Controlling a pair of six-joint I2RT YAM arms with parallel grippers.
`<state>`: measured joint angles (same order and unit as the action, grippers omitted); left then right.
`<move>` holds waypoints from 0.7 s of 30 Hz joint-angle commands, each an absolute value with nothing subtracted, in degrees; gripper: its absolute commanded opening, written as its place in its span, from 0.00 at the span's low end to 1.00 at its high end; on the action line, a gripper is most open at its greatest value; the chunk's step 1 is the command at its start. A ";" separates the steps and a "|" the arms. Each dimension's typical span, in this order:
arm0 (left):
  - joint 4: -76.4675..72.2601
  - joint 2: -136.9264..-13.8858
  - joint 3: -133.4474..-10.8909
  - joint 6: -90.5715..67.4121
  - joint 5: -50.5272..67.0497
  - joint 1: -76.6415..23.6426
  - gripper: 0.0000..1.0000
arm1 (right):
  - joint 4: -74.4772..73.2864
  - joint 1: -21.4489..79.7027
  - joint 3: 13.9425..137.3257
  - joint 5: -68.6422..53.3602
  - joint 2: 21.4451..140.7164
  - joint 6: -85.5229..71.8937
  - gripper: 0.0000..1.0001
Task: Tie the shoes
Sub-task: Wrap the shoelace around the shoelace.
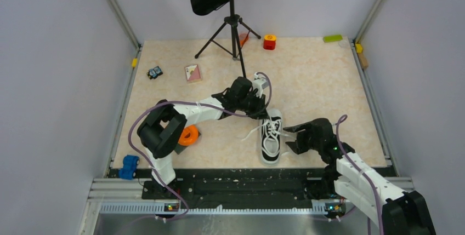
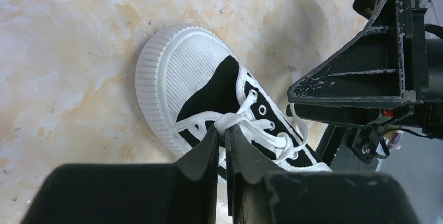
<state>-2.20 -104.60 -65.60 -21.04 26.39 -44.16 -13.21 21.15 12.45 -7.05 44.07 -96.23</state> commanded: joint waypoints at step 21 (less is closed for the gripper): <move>8.62 -90.44 -60.06 -21.17 20.06 -43.97 0.00 | -16.94 20.05 14.88 -3.86 41.76 -92.58 0.00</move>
<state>7.33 -96.12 -62.78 -20.08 21.50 -44.16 -15.09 20.80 11.29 -5.63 42.39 -94.65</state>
